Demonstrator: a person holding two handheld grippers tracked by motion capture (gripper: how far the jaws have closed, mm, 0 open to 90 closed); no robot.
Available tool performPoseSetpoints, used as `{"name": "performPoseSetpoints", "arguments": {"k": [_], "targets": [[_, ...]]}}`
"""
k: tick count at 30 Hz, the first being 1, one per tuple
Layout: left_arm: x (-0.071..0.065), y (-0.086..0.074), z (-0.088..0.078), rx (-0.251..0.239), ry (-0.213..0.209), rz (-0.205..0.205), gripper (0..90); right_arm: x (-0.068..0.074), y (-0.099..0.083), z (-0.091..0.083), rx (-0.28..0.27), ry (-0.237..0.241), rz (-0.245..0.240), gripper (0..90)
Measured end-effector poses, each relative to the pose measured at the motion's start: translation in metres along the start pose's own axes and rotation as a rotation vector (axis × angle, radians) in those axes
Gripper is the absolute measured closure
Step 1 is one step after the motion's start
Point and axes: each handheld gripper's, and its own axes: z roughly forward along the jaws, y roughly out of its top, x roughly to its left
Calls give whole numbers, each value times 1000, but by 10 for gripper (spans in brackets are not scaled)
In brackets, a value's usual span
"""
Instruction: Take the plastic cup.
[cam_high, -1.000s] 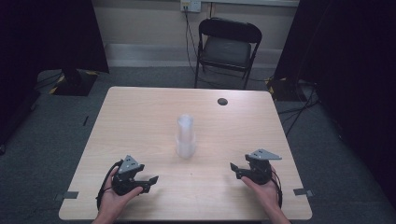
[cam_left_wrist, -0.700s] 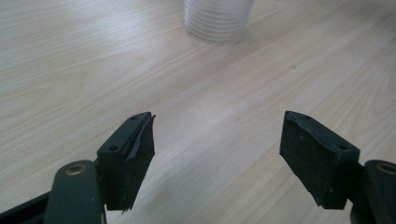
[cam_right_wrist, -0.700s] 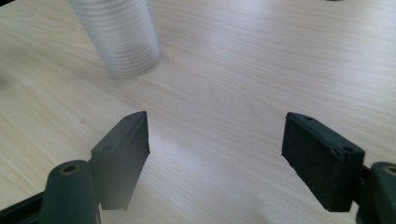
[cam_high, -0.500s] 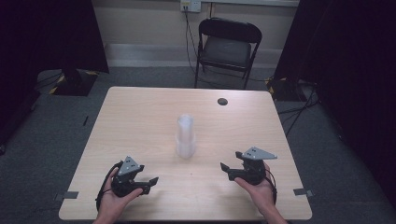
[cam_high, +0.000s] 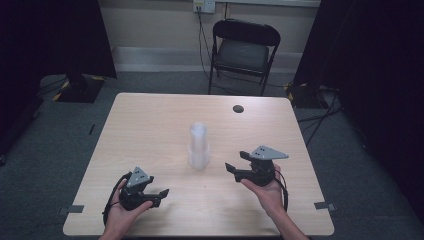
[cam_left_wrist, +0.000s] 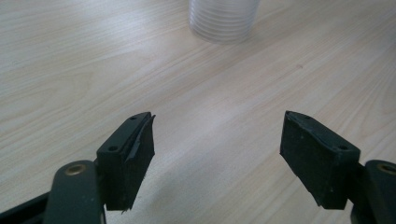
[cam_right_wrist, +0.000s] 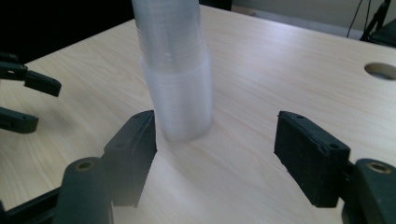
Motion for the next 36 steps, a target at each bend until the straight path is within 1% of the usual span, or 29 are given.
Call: {"name": "performPoseSetpoints", "arguments": {"k": [1,2,4,8,11,12,14,15,19,20,21,22,23,25,26,27,28,29,30,34,36], "targets": [[1,0,1,-3,4,5,259,1,3,2,-3,11,-8,300],[1,1,1,-5,3,-1,258,2,5,4,-5,19,-20,300],[1,1,2,-8,4,-8,259,4,11,7,-5,26,-33,303],[1,1,1,-10,0,-3,258,9,20,14,-16,39,-55,300],[1,2,1,-14,0,-1,257,12,23,18,-27,42,-62,295],[2,3,1,-21,-3,-7,257,14,26,23,-31,51,-54,294],[2,3,1,-22,-4,-4,257,15,27,25,-26,51,-54,290],[3,3,1,-22,-5,-8,257,18,28,28,-30,53,-61,285],[4,3,2,-21,-5,-18,257,20,32,31,-41,58,-72,268],[3,4,3,-19,-7,-15,257,21,34,36,-29,68,-82,209],[3,4,3,-19,-7,-15,257,21,34,36,-29,68,-82,209],[3,4,3,-18,-6,-6,257,23,37,41,-13,69,-91,166],[2,4,3,-18,-8,-9,257,24,38,43,-11,73,-93,167],[3,4,4,-17,-8,-5,256,25,42,47,-23,86,-86,164],[3,4,4,-17,-8,-5,256,25,42,47,-23,86,-86,164],[3,5,4,-15,-12,-5,256,26,45,53,-35,87,-78,160],[3,5,4,-15,-12,-5,256,26,45,53,-35,87,-78,160],[3,5,4,-19,-13,-6,255,26,48,59,-41,95,-69,160],[3,5,4,-20,-14,-7,255,26,49,61,-39,95,-67,160],[3,5,4,-19,-21,-1,253,25,54,75,-36,94,-69,169],[3,5,4,-19,-22,0,253,24,55,82,-43,95,-71,183]]}}
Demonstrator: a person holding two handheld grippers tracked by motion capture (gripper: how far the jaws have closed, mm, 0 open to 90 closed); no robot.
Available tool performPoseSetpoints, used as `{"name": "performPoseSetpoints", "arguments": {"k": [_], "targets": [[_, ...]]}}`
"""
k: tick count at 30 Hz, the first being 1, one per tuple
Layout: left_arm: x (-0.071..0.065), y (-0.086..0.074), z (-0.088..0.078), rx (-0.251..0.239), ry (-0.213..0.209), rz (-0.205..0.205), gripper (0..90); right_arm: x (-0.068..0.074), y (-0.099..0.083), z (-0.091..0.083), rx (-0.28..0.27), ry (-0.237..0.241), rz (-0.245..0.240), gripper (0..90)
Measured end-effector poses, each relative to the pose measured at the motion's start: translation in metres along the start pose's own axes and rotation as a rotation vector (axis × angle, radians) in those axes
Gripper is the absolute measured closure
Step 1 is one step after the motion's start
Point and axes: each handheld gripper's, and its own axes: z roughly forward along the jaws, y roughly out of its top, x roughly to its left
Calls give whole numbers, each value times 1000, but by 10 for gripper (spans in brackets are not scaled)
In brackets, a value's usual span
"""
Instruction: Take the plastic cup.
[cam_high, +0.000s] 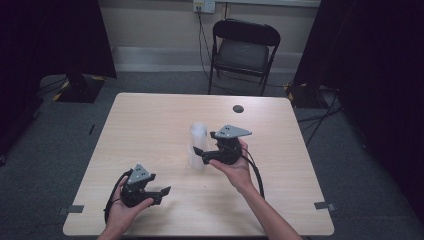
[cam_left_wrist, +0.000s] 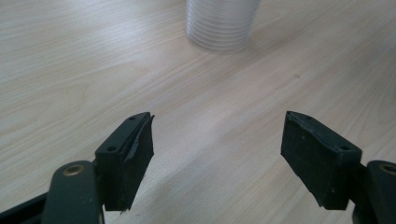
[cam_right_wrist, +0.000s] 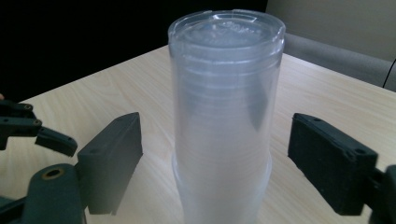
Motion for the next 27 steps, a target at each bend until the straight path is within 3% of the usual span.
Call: {"name": "performPoseSetpoints", "arguments": {"k": [8,16,27], "targets": [[-1,0,1,-2,4,12,250,-8,4,20,-16,19,21,219],[-2,0,2,-1,1,7,233,-8,-3,36,15,21,10,236],[0,-1,2,0,9,2,232,-9,-8,44,23,15,7,230]]}}
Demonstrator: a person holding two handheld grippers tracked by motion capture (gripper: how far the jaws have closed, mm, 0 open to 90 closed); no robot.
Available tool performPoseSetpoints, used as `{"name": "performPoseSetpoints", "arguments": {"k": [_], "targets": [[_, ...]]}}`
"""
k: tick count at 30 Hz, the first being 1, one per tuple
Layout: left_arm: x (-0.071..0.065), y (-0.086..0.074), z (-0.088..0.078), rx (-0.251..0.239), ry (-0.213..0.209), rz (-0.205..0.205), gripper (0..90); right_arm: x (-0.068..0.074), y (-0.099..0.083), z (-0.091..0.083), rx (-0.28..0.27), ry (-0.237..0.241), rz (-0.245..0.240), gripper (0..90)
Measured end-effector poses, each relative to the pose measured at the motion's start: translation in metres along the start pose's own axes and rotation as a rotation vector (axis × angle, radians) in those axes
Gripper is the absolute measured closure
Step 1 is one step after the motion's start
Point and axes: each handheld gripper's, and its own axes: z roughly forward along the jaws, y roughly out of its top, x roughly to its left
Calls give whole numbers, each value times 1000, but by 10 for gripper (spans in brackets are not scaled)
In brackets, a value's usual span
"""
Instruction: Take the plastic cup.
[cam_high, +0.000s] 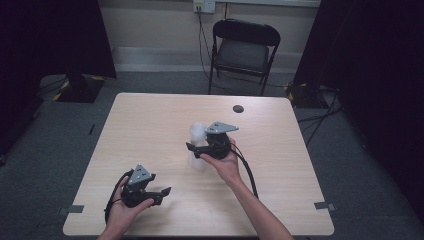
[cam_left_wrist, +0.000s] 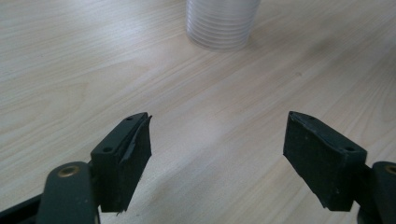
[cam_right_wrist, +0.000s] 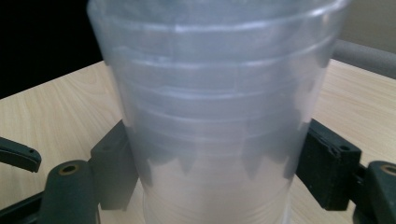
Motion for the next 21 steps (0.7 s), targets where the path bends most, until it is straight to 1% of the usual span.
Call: {"name": "performPoseSetpoints", "arguments": {"k": [1,2,3,5,6,7,10,17,21], "targets": [[0,0,0,0,-2,-4,233,0,0,1,2,6,0,229],[1,0,0,2,1,2,233,0,0,2,3,4,-3,230],[1,0,0,2,-1,-4,232,0,0,2,3,4,-2,235],[1,0,0,3,0,-1,232,0,0,2,2,6,1,262],[1,0,0,3,0,-1,233,0,0,2,2,6,1,262],[1,0,0,5,-1,-2,233,0,-1,2,-1,5,2,283],[1,0,1,4,0,-6,232,-1,-1,2,-1,5,4,289],[2,-1,1,10,0,1,232,1,2,1,-8,1,-3,292],[2,-1,1,7,3,-7,232,1,3,0,-13,3,-1,293]]}}
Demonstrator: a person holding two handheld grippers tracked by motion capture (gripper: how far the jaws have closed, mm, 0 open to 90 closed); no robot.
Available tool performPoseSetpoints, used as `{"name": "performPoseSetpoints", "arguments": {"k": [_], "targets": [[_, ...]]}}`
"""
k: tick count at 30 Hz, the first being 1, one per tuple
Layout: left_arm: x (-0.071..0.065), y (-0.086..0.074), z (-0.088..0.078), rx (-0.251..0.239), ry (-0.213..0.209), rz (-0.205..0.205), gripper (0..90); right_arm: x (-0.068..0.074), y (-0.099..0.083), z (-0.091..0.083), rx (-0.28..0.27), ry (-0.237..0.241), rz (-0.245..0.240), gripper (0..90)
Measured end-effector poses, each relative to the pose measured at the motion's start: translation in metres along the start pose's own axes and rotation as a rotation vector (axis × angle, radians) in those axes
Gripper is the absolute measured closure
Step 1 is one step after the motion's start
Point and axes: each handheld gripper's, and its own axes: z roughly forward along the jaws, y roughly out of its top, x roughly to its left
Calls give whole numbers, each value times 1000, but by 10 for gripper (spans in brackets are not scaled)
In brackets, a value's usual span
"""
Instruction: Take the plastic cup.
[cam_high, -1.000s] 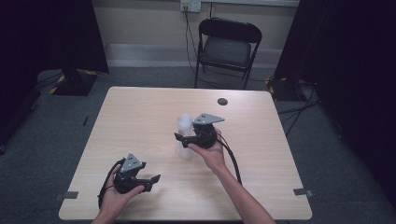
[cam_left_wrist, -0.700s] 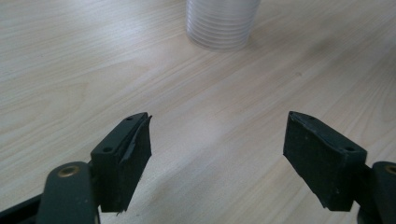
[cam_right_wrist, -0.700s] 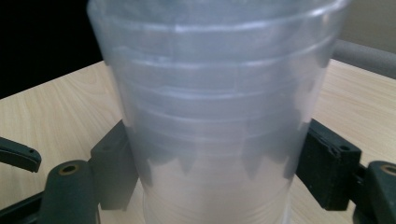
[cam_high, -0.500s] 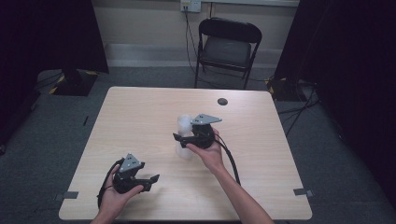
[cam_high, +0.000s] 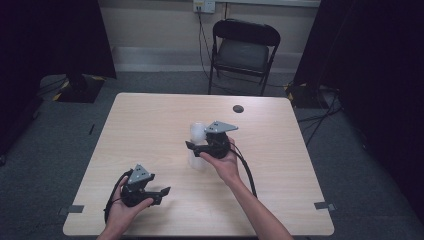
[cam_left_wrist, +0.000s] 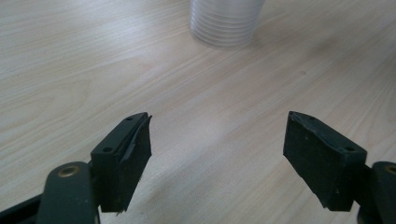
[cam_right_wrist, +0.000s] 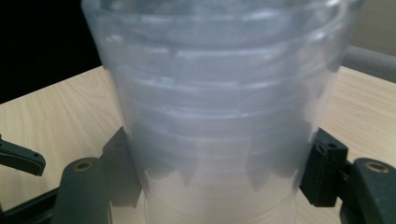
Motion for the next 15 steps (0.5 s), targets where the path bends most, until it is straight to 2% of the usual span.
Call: {"name": "performPoseSetpoints", "arguments": {"k": [15], "targets": [[0,-1,-1,-2,-2,6,232,-1,10,-5,-24,14,10,300]]}}
